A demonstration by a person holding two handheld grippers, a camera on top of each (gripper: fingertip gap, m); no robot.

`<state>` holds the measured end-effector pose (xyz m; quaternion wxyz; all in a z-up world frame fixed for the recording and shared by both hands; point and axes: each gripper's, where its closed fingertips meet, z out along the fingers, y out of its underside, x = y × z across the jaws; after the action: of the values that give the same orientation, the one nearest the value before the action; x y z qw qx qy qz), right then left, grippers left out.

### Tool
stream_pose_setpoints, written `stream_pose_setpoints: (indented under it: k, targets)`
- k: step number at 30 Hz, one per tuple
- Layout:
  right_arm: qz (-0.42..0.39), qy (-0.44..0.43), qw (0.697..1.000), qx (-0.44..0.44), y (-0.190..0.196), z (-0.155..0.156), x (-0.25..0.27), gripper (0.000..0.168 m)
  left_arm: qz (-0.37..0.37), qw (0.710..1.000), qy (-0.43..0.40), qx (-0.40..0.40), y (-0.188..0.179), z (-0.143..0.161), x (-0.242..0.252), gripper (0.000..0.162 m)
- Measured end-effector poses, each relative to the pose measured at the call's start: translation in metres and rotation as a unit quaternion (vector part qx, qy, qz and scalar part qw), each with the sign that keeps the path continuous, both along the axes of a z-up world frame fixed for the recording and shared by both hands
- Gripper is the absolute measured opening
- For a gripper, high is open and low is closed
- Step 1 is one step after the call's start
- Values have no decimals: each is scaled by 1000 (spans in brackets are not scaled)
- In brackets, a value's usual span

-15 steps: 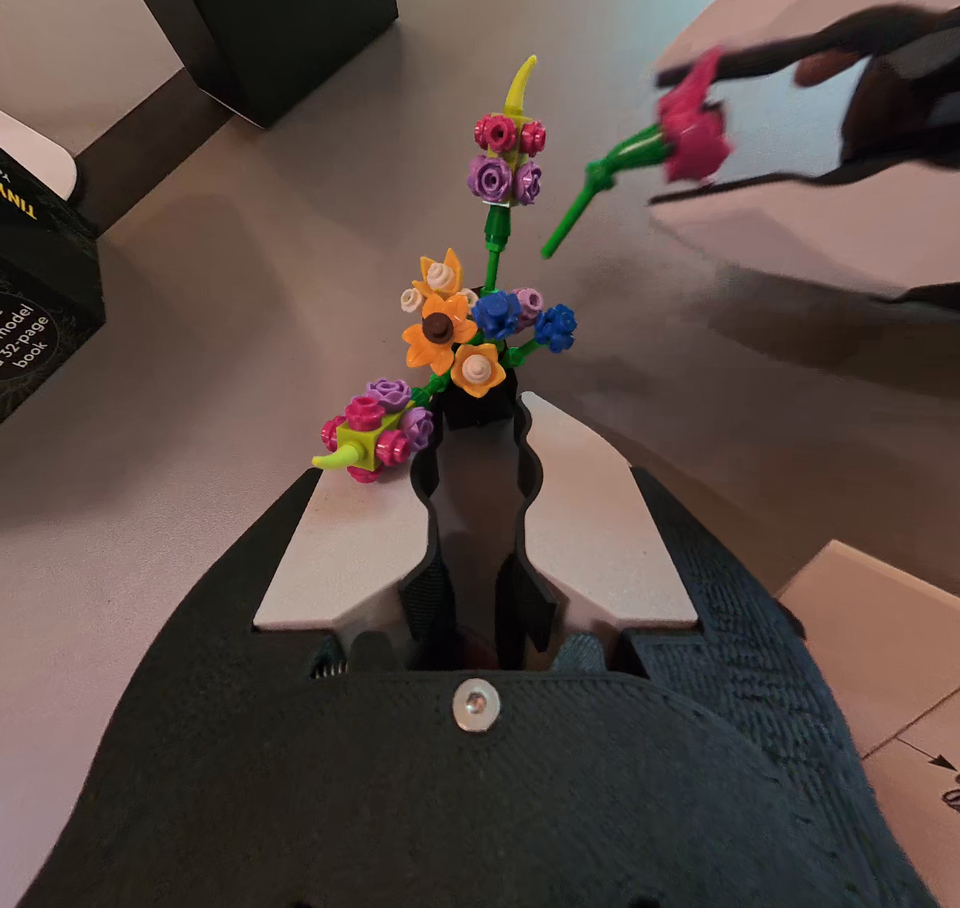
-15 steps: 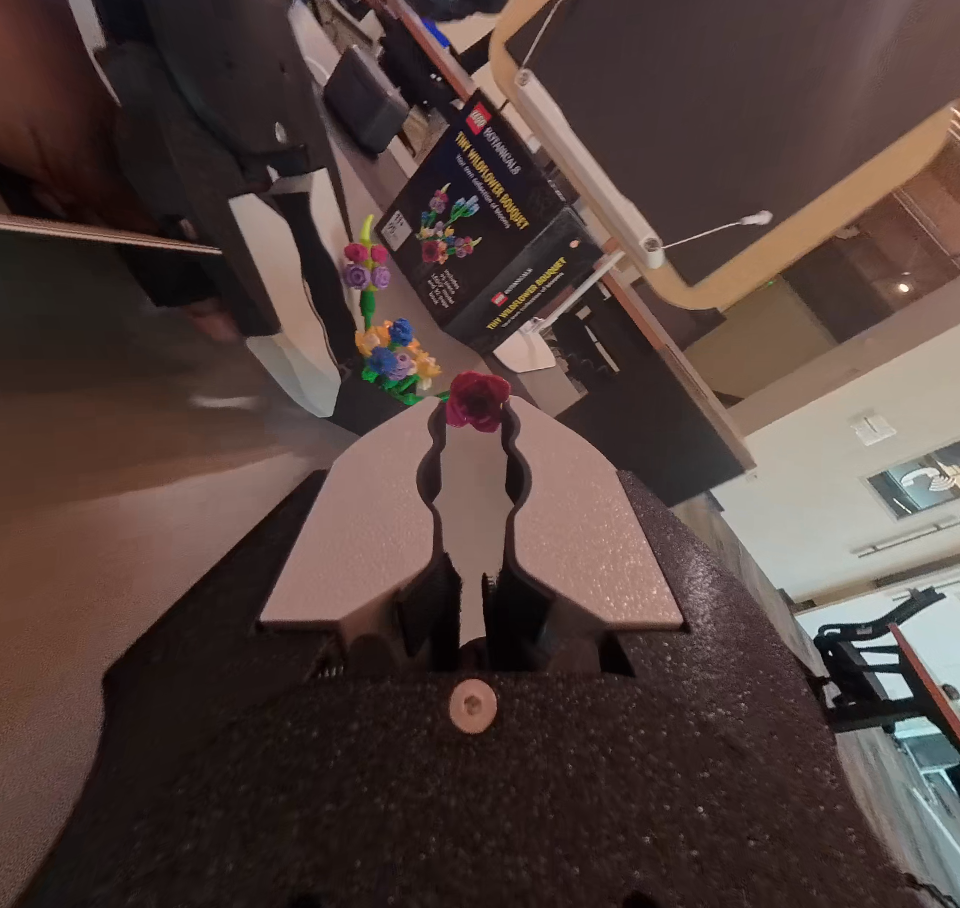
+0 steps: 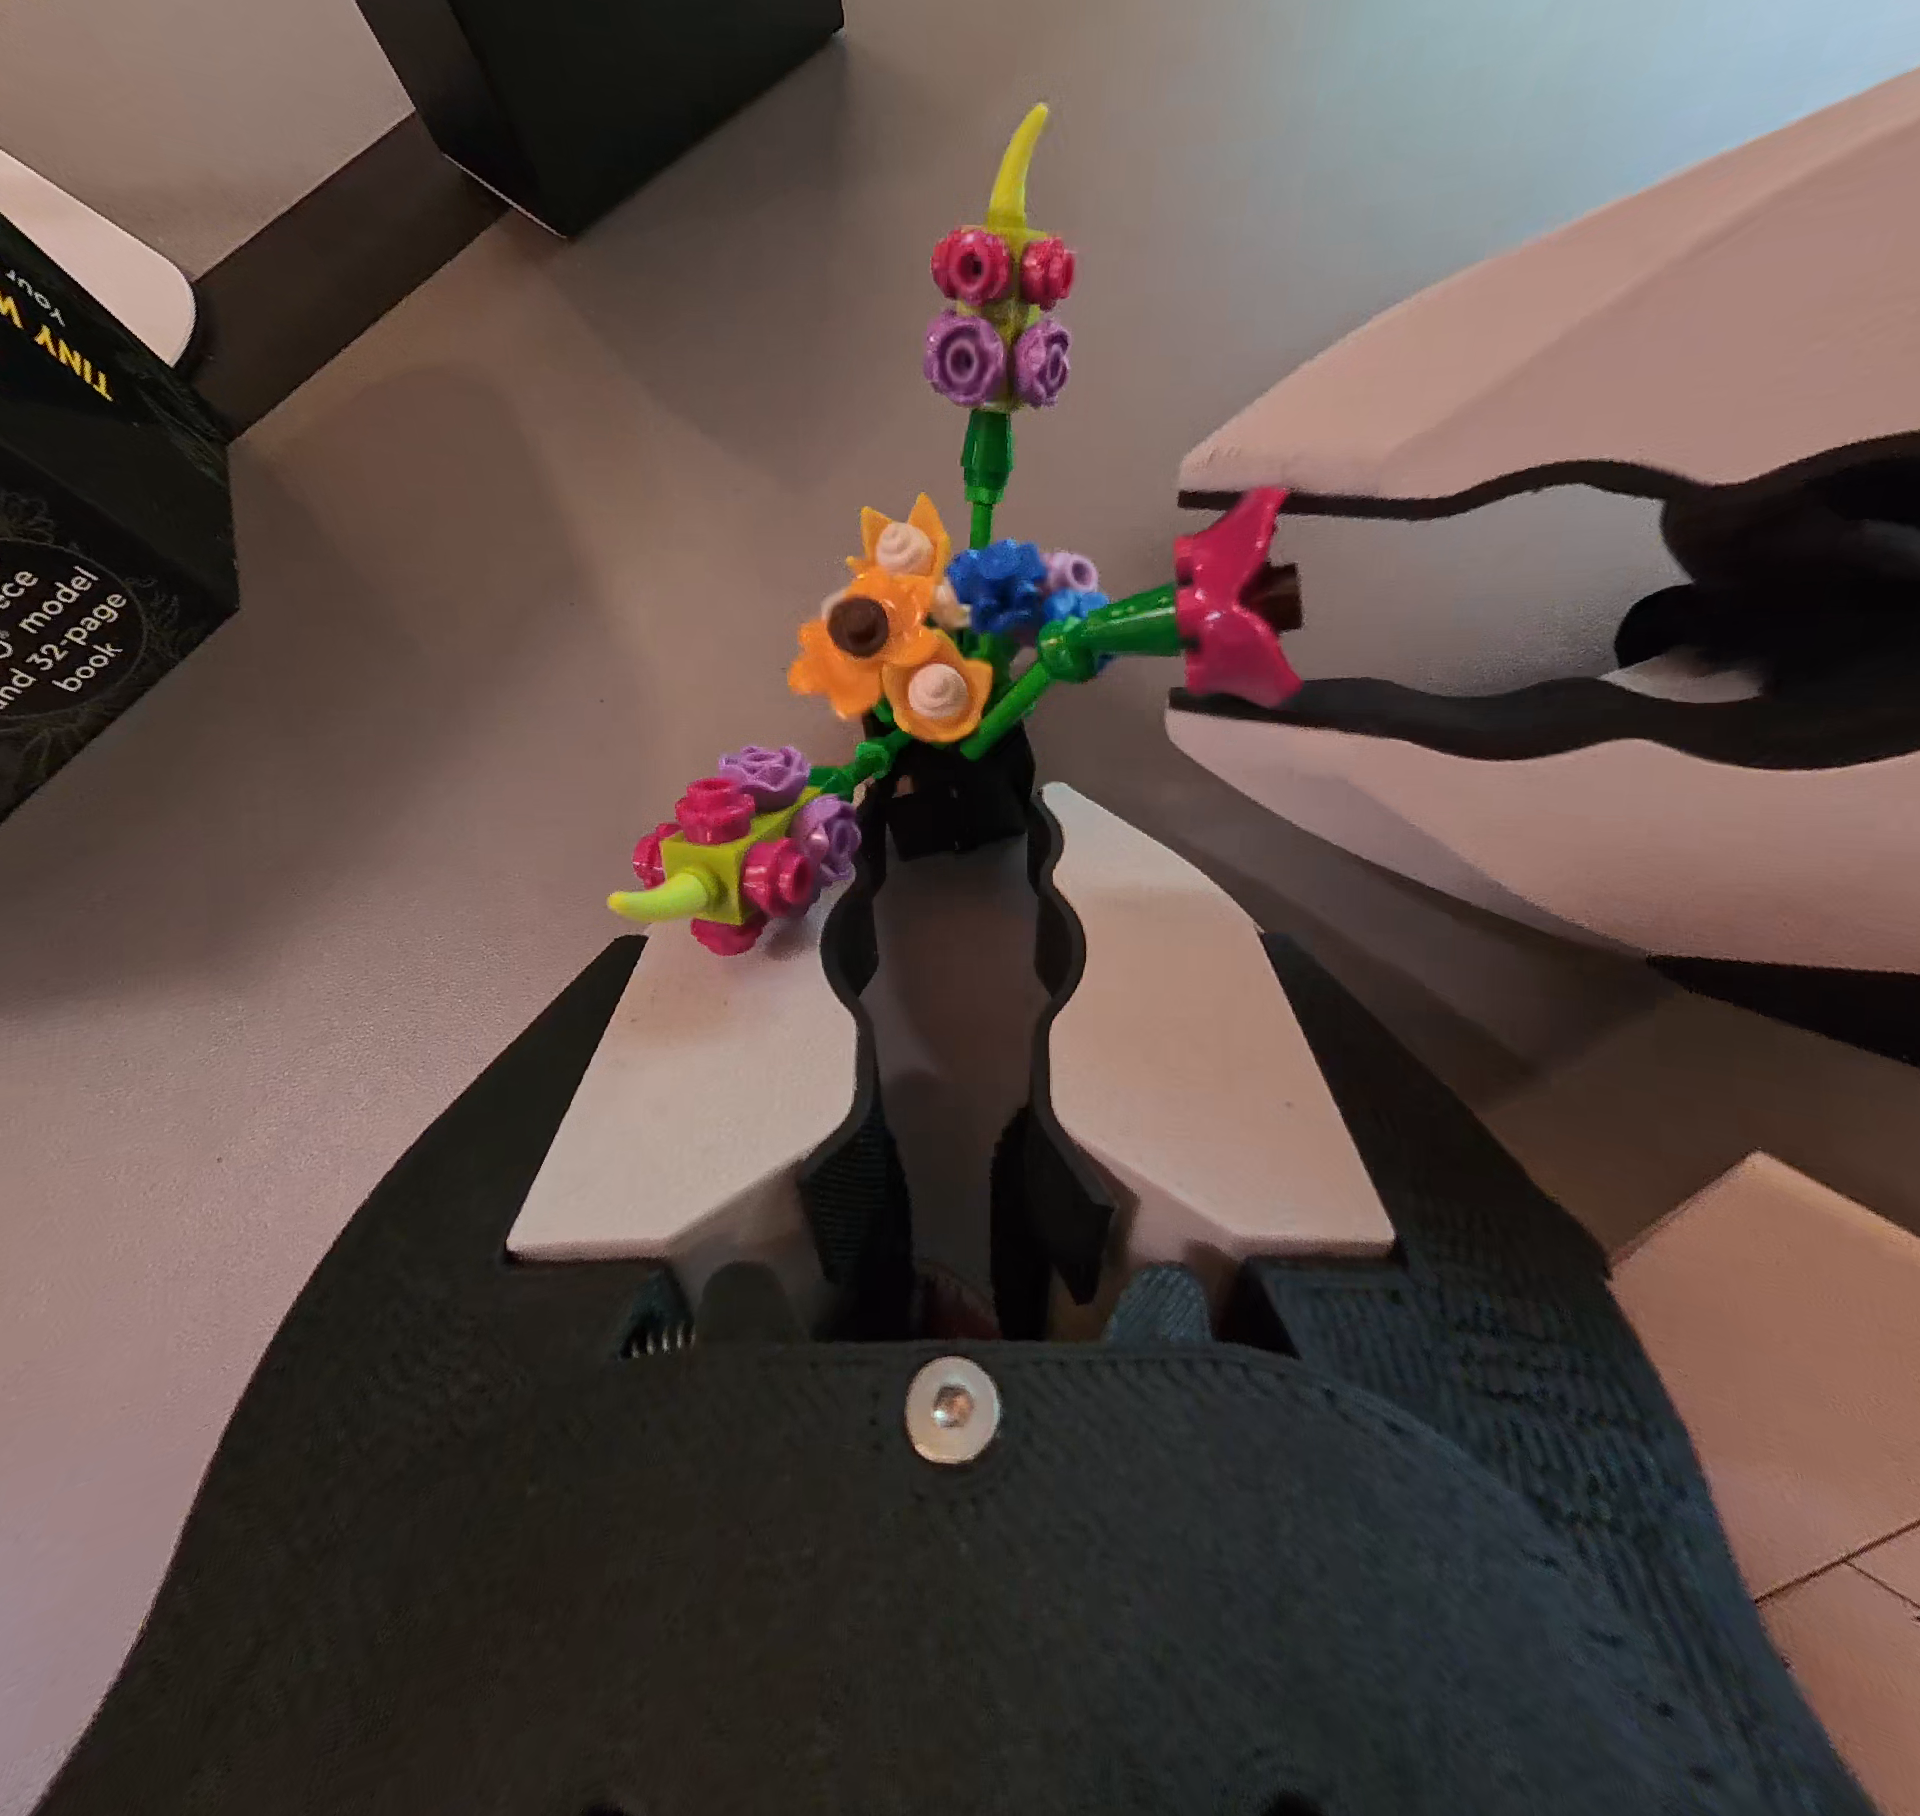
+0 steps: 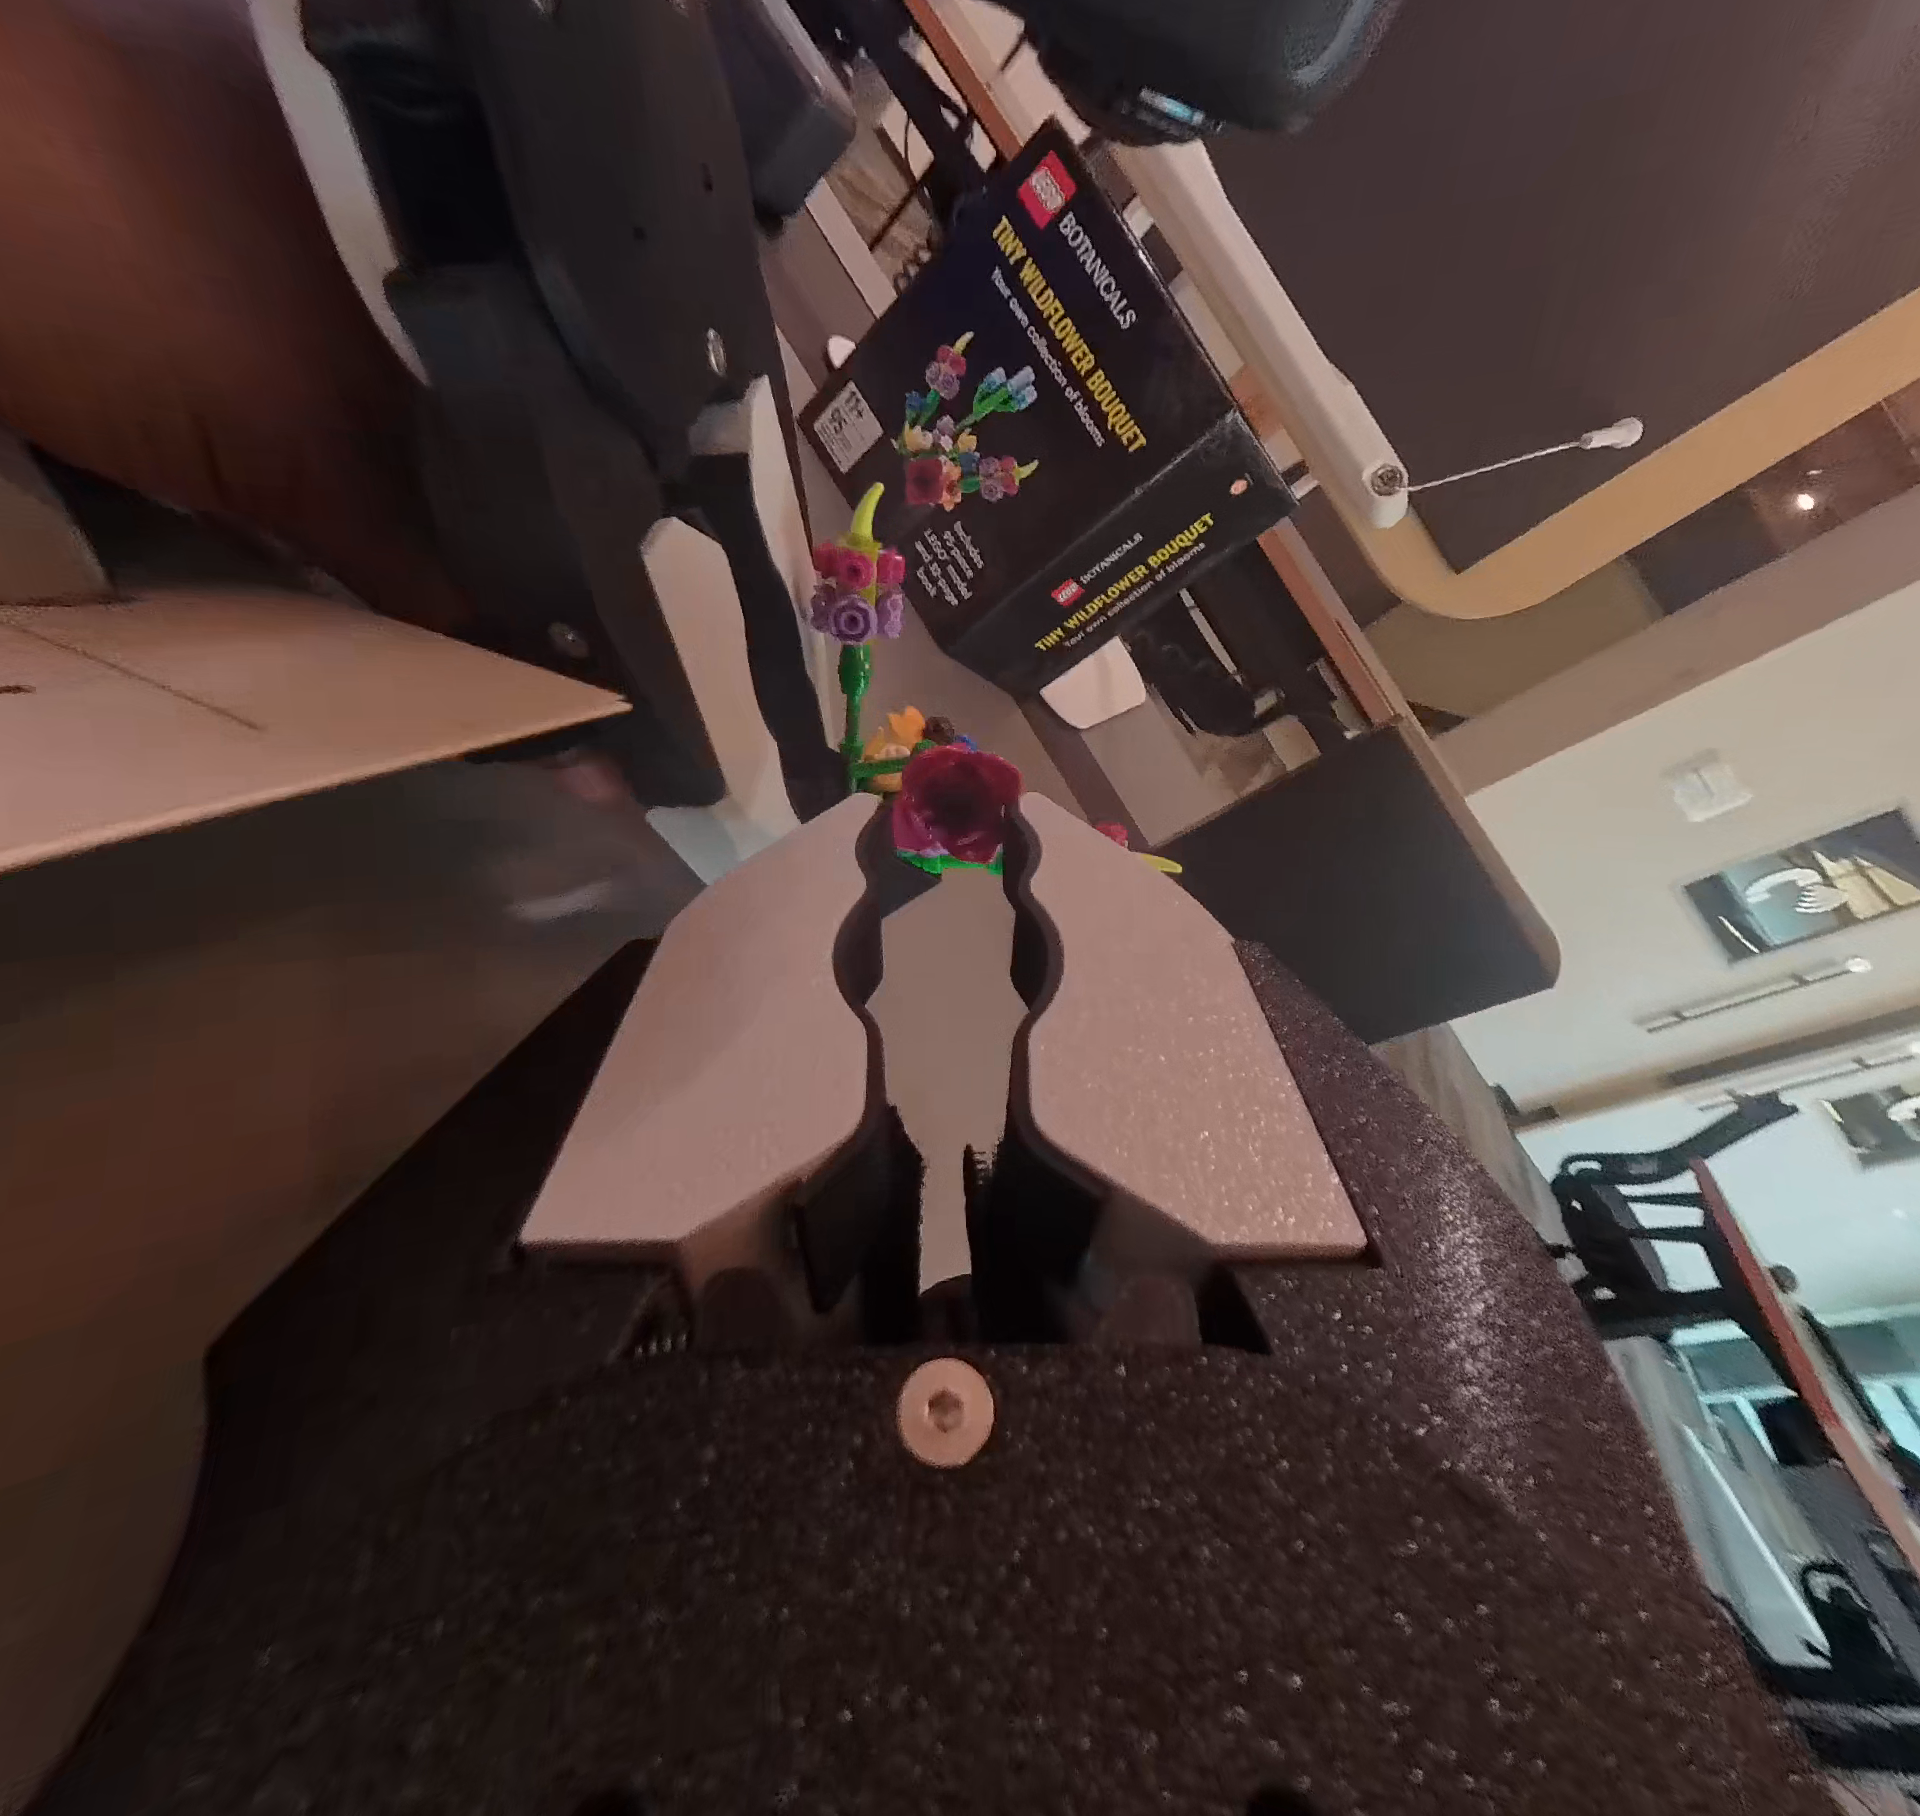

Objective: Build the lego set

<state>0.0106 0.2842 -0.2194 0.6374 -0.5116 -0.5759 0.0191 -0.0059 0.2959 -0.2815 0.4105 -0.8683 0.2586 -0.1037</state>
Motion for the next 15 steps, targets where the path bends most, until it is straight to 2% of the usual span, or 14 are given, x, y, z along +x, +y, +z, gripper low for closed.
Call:
stream_pose_setpoints:
  k: [3, 10, 15]
  targets:
    - [-13, -21, 1000, 17, 2, -1, 0, 20, 2, 1000, -1, -1, 0, 0, 0, 26]
    - [-15, -108, 987, 118, -10, 3, -1, 20, 10, 1000, 0, 0, 1, 0, -2, 26]
    - [-28, -138, 983, 114, -4, -6, -2, 20, 14, 1000, 2, 1, 2, 0, -3, 26]
